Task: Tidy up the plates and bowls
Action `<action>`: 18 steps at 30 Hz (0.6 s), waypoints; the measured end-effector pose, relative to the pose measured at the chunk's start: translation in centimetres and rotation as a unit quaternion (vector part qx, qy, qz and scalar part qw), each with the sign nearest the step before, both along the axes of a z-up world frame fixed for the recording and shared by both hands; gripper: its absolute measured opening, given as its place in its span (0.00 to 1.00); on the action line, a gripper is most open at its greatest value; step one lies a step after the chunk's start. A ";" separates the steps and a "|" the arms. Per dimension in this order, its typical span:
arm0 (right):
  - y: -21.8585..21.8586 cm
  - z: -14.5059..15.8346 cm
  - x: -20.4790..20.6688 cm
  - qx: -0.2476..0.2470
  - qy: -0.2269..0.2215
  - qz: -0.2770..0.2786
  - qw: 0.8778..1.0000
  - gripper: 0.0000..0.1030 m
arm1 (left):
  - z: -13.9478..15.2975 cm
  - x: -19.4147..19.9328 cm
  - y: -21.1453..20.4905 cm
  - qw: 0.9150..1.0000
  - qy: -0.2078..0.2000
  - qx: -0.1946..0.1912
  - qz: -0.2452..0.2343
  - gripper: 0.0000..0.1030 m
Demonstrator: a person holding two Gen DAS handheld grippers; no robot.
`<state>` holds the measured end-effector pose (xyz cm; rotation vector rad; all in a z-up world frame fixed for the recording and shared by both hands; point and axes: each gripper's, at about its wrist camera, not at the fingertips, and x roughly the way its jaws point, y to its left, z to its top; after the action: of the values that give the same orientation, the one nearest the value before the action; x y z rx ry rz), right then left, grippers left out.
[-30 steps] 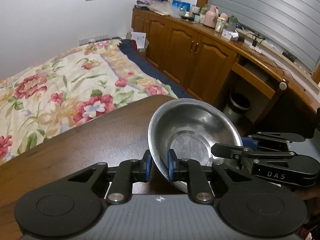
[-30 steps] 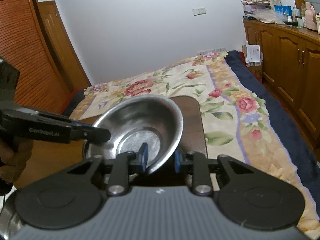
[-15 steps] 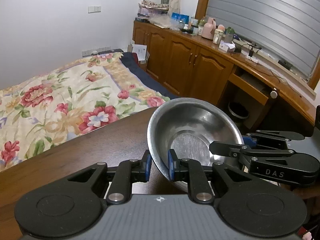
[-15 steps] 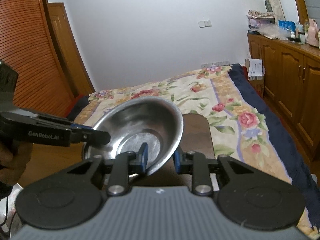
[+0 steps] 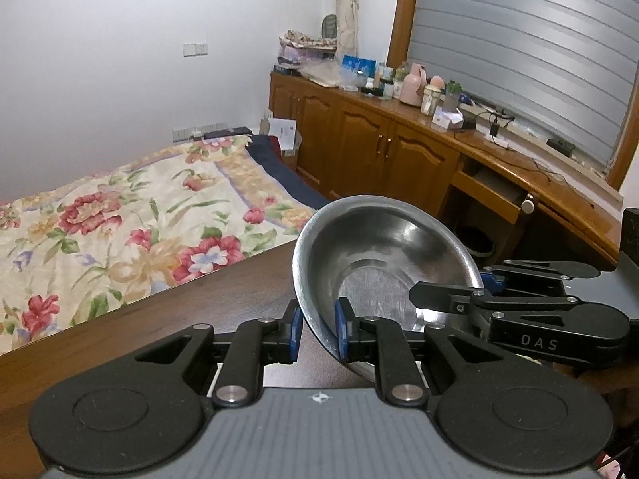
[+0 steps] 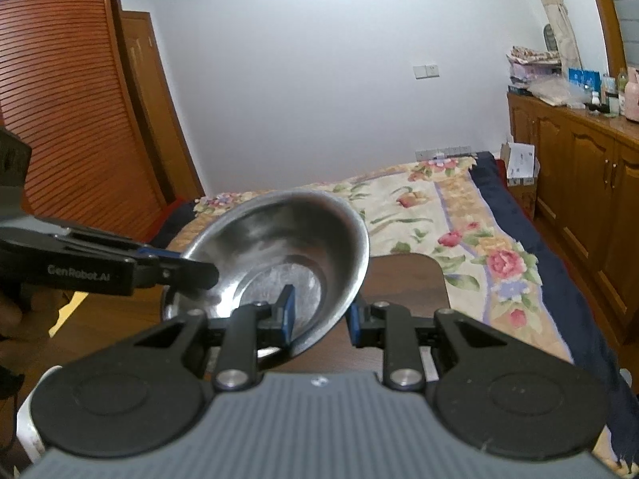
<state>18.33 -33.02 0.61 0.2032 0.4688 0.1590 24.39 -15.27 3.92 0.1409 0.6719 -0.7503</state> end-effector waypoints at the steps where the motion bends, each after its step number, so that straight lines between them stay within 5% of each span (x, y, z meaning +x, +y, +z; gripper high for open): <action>1: 0.1 0.1 -0.2 0.000 -0.002 0.002 1.000 0.27 | 0.1 -0.3 0.3 1.000 -0.001 -0.001 0.001 0.18; 18: 3.6 1.6 -3.3 -0.016 -0.018 0.024 0.999 0.27 | 1.3 -4.9 4.5 0.999 -0.025 -0.020 0.018 0.19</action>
<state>15.07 -29.39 2.22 0.1569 0.4397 0.2023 19.49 -10.74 5.18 0.1102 0.6093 -0.7232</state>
